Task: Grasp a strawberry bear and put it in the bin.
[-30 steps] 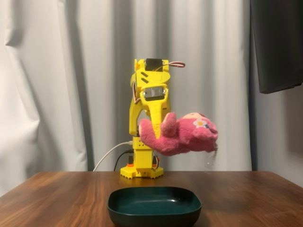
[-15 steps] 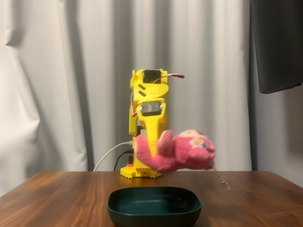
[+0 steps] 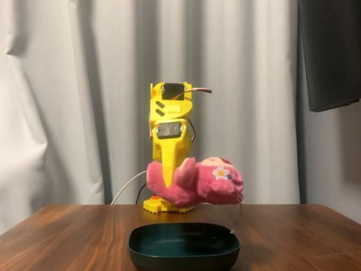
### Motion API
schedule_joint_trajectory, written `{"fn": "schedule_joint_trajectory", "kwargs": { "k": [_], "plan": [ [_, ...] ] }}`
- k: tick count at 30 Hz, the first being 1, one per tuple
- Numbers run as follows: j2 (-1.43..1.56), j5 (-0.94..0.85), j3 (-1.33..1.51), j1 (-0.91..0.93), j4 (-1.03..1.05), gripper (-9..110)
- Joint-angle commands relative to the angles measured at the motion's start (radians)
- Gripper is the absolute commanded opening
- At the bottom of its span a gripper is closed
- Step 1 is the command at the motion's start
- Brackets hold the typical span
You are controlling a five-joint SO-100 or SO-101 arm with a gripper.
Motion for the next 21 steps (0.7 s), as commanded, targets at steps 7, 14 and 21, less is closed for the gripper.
{"fn": "schedule_joint_trajectory", "kwargs": {
  "k": [7, 14, 21],
  "plan": [
    [0.005, -0.026, -0.052, 0.011, 0.002, 37],
    [0.009, -0.037, -0.044, 0.012, 0.005, 28],
    [0.212, -0.038, -0.018, 0.060, 0.359, 1]
  ]
}}
